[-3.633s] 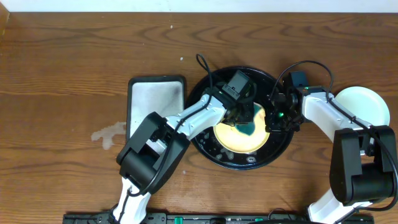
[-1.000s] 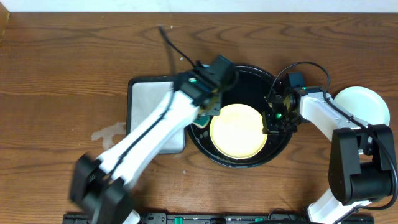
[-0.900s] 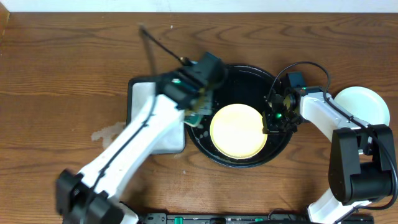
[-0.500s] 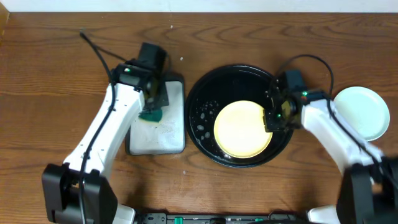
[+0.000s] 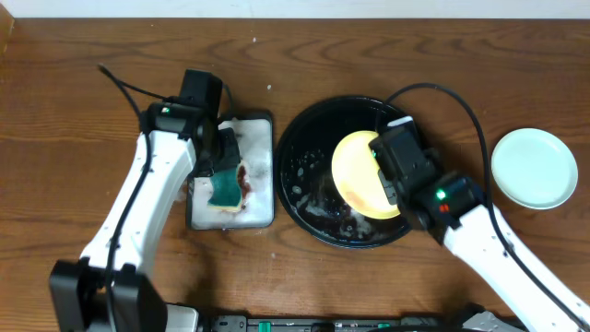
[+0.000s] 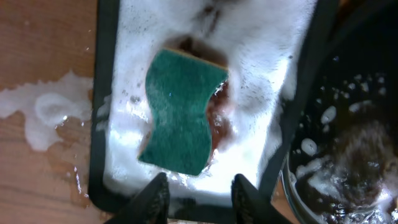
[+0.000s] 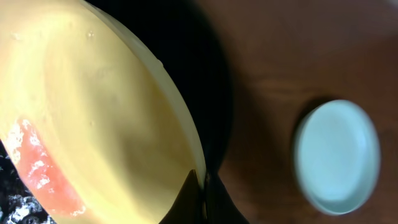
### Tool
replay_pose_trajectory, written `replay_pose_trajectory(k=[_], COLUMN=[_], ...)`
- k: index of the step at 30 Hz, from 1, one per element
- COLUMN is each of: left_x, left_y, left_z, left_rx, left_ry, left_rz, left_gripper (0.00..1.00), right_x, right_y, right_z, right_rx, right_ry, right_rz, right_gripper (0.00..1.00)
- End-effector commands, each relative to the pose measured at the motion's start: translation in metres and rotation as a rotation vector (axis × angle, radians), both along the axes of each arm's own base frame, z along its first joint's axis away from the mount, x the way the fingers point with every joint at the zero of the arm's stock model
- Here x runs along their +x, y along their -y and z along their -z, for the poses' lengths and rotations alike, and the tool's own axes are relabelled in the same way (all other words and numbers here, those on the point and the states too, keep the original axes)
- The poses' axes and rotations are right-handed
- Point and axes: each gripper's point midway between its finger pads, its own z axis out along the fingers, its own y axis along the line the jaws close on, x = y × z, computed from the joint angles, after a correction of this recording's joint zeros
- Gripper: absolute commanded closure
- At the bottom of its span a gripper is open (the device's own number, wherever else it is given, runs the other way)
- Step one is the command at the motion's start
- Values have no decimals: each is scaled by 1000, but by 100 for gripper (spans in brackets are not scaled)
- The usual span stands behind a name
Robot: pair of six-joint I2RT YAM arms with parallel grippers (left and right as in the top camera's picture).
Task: Clean dirty plates on tray and stack at the side
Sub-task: 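Return the sponge to the basin with left gripper, then lift and tilt the yellow plate upright with right gripper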
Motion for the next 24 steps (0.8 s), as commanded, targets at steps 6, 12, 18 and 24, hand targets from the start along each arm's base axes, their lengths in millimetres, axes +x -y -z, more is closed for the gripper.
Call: replay_pose_trajectory(k=[6, 12, 18, 24], left_x=[-13, -13, -13, -13], left_y=[0, 0, 0, 0], left_z=[-36, -36, -36, -36], left_rx=[-26, -26, -26, -26], left_ry=[85, 88, 88, 88], left_rz=[10, 11, 11, 11], left_gripper=[37, 19, 18, 18], right_x=[-12, -25, -30, -32], right_y=[-4, -30, -38, -35], right_z=[-65, -72, -78, -81], right_rx=[-245, -300, -359, -397], right_ry=[270, 307, 342, 353], right_rz=[-69, -180, -217, -215], right_gripper=[99, 99, 99, 99])
